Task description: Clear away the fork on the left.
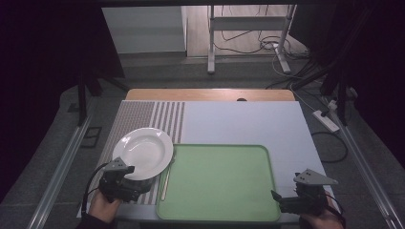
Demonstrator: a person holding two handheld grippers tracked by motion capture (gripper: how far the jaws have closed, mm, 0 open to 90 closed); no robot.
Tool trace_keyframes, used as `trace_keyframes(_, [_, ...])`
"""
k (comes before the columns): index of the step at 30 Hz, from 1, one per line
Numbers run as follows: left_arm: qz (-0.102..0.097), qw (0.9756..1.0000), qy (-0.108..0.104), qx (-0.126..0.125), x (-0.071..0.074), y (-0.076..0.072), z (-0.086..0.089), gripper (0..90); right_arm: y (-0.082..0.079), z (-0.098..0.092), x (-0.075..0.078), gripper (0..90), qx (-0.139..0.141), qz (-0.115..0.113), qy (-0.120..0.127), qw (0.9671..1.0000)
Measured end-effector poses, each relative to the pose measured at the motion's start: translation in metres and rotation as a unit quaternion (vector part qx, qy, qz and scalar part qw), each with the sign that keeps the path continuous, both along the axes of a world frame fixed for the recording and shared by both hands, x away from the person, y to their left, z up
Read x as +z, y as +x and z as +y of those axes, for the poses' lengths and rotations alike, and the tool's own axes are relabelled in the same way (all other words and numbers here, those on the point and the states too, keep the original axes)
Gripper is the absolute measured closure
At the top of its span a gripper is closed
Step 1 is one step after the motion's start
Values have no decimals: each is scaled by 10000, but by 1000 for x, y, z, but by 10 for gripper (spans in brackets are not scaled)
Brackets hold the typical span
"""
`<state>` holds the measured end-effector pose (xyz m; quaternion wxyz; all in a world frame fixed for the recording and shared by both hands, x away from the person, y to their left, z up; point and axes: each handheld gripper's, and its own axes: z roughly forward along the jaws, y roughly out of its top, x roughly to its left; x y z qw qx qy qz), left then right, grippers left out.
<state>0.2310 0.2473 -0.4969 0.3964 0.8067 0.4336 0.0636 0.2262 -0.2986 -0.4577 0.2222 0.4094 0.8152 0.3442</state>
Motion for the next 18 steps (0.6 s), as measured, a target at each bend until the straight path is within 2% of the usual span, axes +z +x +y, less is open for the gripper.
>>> trace_keyframes(3, [28, 10000, 21, 5, -1, -4, 2, 0, 1, -2, 0, 0, -33, 43, 84, 9999])
trace_keyframes(5, [-37, 10000, -42, 7, 1, -8, 4, 0, 1, -2, 0, 0, -11, 42, 115, 9999])
trace_keyframes(9, [-83, 9999, -86, 82, 3, -13, 8, 0, 1, 0, 0, 0, 105, 16, 57, 9999])
trace_keyframes(12, [-138, 9997, -104, 148, 4, -17, 10, 0, 1, 1, 1, 0, 117, -108, -49, 9999])
trace_keyframes(18, [-275, 9994, -15, 229, 6, -25, 14, 0, 4, 0, 0, 0, 58, -64, -13, 10000])
